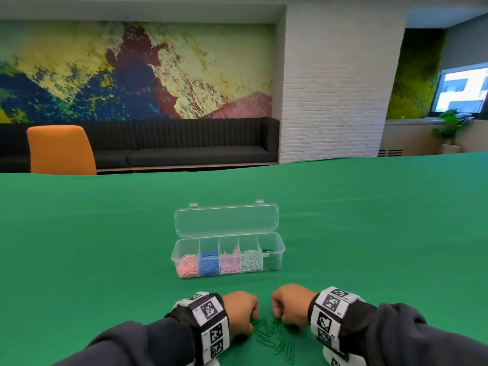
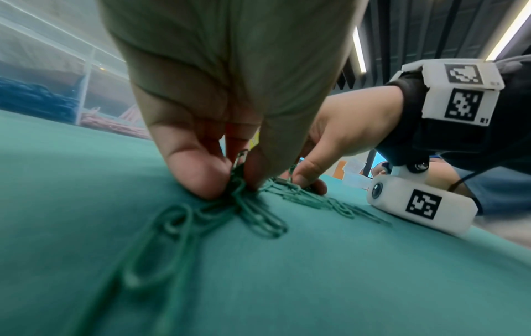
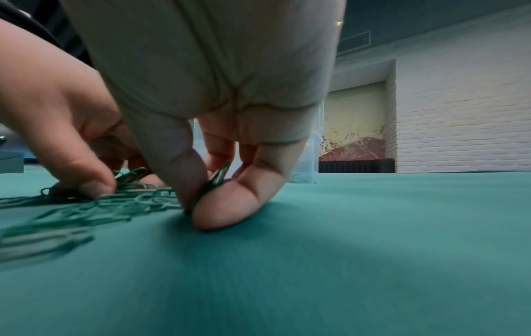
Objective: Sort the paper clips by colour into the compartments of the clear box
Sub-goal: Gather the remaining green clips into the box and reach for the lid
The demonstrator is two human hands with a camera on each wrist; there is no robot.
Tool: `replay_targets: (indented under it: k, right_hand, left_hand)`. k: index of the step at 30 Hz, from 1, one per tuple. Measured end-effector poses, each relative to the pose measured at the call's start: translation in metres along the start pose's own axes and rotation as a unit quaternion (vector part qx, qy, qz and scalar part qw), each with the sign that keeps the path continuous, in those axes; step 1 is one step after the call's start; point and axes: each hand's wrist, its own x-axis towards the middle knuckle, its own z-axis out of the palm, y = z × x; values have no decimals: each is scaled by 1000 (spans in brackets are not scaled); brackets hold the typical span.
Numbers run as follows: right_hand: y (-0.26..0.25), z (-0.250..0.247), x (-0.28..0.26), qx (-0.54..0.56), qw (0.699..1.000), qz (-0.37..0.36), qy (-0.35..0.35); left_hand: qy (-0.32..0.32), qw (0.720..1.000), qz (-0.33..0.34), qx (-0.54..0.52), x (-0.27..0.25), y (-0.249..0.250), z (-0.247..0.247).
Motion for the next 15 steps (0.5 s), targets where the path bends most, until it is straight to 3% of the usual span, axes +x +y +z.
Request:
replay_targets:
  k: [6,12,15]
  right_hand:
    - [7,-26,24,52,998,6,-22]
    - [20,-96,55,181,972,37,142]
    - [27,-110,73,207,961,54,175]
  left_hand:
    - [-14,999,27,-15,8,-8,-5]
    - [-30,995,34,-87,10,-18,-13]
    - [-21,990,30,-136,13,-19,-17]
